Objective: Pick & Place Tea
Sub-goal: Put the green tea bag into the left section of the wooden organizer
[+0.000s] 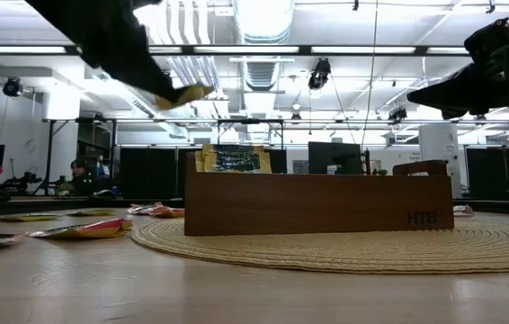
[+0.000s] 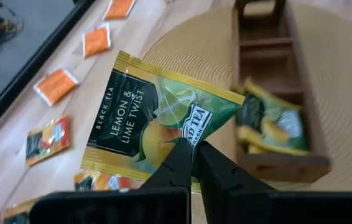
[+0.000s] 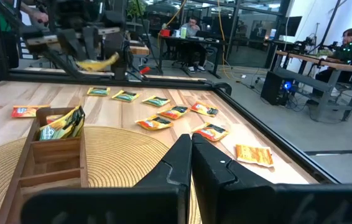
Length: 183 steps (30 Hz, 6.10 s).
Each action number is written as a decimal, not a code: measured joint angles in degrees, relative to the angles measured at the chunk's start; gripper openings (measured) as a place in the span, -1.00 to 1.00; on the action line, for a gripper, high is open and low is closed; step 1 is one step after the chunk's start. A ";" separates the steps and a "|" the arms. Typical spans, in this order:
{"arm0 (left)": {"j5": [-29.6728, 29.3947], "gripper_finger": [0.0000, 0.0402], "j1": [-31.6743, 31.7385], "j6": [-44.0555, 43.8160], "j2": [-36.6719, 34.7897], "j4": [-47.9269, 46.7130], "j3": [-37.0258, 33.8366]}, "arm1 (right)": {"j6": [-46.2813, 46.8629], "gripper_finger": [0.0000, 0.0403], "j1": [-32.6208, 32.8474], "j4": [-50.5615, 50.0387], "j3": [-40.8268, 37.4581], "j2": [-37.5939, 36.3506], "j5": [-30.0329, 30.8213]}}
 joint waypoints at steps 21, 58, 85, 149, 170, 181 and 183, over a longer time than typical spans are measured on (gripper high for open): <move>-7.81 -0.95 -2.40 -2.84 31.52 -20.01 34.10 | 0.00 -0.96 -0.01 0.00 -0.01 -0.02 0.00; -1.26 -0.94 -2.36 -24.87 44.37 -41.43 46.76 | 0.00 -0.96 -0.01 0.00 0.00 0.00 0.01; 1.86 -0.37 -1.99 -19.78 44.37 -41.40 48.19 | 0.00 -0.96 -0.02 0.00 -0.02 0.02 0.02; 6.13 -1.00 0.49 -17.67 44.13 -34.69 44.42 | 0.00 -0.96 0.00 0.00 0.00 0.02 0.00; 4.95 -1.00 -2.25 -14.29 44.13 -34.03 48.70 | 0.00 -0.96 -0.01 0.01 -0.02 0.02 0.01; 1.76 -1.00 -2.08 -14.78 44.13 -34.56 48.17 | 0.00 -0.96 0.00 0.00 -0.02 0.02 0.00; 1.94 -1.00 -2.05 -14.80 44.13 -34.53 48.17 | 0.00 -0.96 0.00 0.02 -0.02 0.02 0.00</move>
